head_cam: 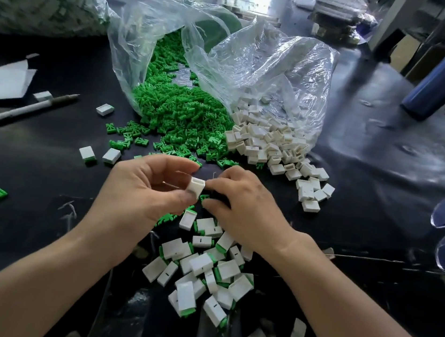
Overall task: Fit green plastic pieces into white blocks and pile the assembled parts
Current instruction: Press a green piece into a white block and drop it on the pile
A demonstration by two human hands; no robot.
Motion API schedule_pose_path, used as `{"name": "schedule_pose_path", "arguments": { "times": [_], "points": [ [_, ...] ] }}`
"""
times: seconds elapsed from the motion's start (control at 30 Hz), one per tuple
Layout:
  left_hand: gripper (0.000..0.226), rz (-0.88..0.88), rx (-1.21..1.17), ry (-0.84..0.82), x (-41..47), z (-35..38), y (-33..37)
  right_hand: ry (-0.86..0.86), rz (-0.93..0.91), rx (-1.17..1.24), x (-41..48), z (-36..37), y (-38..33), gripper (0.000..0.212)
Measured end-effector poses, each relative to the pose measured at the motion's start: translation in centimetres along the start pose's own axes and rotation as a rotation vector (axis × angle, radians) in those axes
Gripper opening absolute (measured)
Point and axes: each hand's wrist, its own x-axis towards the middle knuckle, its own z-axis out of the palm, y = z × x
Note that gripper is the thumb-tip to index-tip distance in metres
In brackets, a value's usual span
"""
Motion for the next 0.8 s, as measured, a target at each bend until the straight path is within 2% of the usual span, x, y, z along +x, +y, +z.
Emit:
{"name": "schedule_pose_path", "arguments": {
  "times": [0.1, 0.23, 0.33, 0.4, 0.63, 0.7, 0.8],
  "points": [
    [0.015, 0.003, 0.002, -0.007, 0.0, 0.0, 0.1, 0.000, 0.009, -0.026, 0.2, 0.0, -0.1, 0.028],
    [0.011, -0.008, -0.023, -0.003, 0.1, -0.1, 0.0, 0.044, 0.012, 0.126, -0.1, -0.3, -0.1, 0.008],
    [0.023, -0.036, -0.077, 0.005, 0.1, -0.1, 0.0, 0.122, 0.045, 0.357, -0.3, -0.8, -0.1, 0.018],
    [0.026, -0.044, -0.076, -0.002, 0.0, 0.0, 0.1, 0.144, 0.061, 0.497, -0.4, -1.2, -0.2, 0.017],
    [0.008, -0.064, -0.003, -0.033, 0.0, 0.2, -0.1, 0.133, 0.034, 0.855, -1.0, -2.3, -0.6, 0.019],
    [0.008, -0.065, 0.009, -0.031, 0.0, 0.2, -0.1, 0.100, 0.020, 0.901, -1.1, -2.4, -0.7, 0.017],
    [0.016, -0.058, 0.034, -0.041, 0.0, 0.1, -0.1, 0.072, -0.021, 0.841, -1.2, -2.0, -0.9, 0.018]
  ]
}}
